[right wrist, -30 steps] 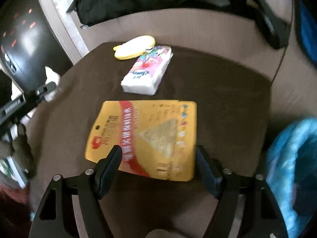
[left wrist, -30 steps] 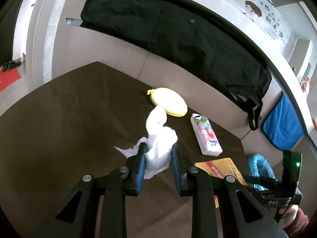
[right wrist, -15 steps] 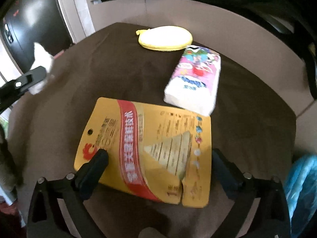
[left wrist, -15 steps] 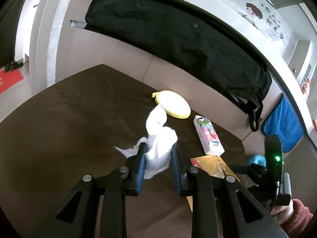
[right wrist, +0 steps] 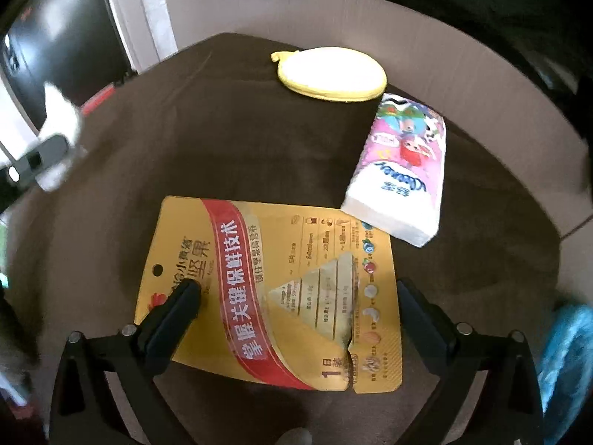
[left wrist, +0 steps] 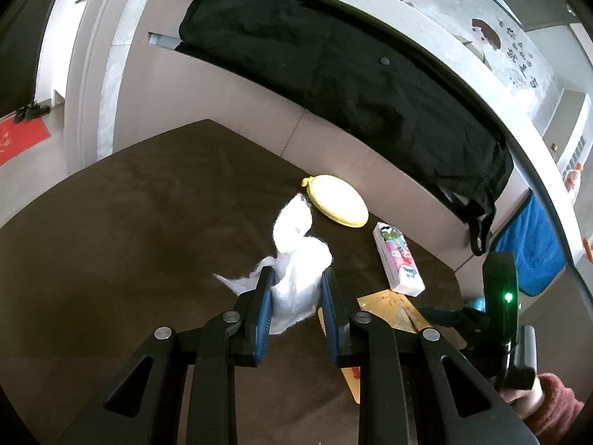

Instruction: Collect trash

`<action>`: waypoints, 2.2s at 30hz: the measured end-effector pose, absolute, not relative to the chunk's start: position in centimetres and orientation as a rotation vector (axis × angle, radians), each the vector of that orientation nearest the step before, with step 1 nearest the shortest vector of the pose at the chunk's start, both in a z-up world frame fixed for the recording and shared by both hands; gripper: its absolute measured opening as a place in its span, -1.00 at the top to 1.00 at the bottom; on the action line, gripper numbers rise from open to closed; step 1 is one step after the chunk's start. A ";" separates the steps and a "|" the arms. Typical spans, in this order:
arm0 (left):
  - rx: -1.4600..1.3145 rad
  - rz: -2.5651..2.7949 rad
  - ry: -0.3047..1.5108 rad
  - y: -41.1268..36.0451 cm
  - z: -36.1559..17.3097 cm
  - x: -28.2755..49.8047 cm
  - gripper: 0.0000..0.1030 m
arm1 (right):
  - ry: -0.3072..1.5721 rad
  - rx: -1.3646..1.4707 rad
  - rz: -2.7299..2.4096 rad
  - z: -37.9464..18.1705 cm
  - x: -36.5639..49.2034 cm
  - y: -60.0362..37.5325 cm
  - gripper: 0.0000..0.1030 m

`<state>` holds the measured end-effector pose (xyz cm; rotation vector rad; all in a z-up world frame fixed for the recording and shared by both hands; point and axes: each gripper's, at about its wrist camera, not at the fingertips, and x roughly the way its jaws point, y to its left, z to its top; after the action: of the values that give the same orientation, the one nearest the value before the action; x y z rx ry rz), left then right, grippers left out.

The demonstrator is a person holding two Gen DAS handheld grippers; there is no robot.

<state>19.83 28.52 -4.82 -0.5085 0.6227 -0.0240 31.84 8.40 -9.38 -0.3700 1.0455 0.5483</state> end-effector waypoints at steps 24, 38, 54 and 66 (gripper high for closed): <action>-0.394 -0.079 0.587 23.9 -0.8 18.7 0.53 | 0.875 -0.164 0.645 -1.8 28.9 2.7 0.94; -0.153 -0.241 0.433 8.8 8.4 19.4 0.54 | 0.586 -0.087 0.486 7.8 24.8 -10.4 0.95; -0.037 -0.473 0.409 -8.4 10.4 20.5 0.53 | 0.495 0.012 0.221 10.6 21.1 -27.7 0.95; -0.022 -0.477 0.440 -14.0 7.1 22.6 0.53 | 0.528 0.097 0.131 7.5 21.5 -34.4 0.94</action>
<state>22.55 -13.98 7.13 -0.0222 0.4404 -0.4766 21.55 -34.40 7.50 0.0972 0.5282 0.1312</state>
